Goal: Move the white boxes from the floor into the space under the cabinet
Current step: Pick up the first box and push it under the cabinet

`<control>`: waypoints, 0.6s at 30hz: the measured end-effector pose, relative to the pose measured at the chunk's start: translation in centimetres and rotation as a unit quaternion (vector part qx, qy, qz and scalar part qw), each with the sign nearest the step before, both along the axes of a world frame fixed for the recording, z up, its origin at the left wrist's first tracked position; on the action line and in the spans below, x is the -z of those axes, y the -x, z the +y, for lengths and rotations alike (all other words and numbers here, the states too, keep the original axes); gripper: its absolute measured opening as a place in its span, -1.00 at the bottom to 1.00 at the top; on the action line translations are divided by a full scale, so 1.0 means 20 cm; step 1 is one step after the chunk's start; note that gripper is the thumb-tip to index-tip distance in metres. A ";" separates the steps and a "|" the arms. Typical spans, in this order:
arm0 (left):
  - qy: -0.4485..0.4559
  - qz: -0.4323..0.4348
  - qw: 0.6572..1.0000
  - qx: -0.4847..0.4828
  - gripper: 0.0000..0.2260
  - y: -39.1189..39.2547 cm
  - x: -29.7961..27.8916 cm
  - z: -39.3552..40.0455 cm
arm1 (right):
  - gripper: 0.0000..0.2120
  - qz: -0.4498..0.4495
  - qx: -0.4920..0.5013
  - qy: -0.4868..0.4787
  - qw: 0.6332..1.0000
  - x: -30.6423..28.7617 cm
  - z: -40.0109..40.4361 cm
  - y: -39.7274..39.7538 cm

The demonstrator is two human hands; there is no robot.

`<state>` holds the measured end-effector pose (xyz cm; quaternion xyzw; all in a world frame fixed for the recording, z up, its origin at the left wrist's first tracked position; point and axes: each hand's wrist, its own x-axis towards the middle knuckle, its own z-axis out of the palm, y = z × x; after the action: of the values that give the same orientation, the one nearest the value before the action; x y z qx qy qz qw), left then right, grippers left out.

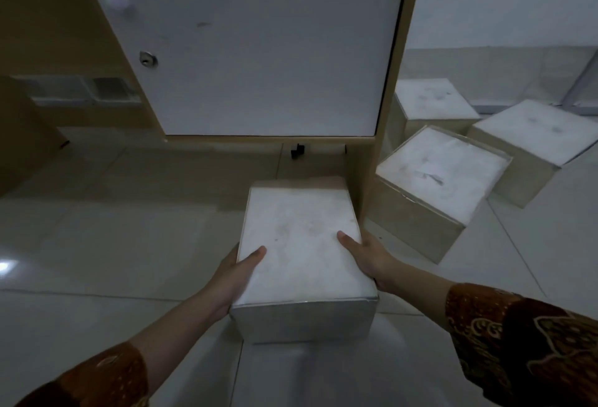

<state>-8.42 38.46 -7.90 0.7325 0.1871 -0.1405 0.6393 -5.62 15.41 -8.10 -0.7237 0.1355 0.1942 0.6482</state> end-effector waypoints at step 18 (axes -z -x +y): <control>-0.510 -0.187 0.783 0.304 -0.09 0.15 0.21 -0.02 | -0.29 -0.375 -0.341 0.554 0.661 0.22 0.12 0.21</control>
<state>-11.33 38.04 -12.07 0.9825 -0.1241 -0.0714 0.1192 -9.77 17.74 -12.45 -0.9561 -0.2926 0.0029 0.0120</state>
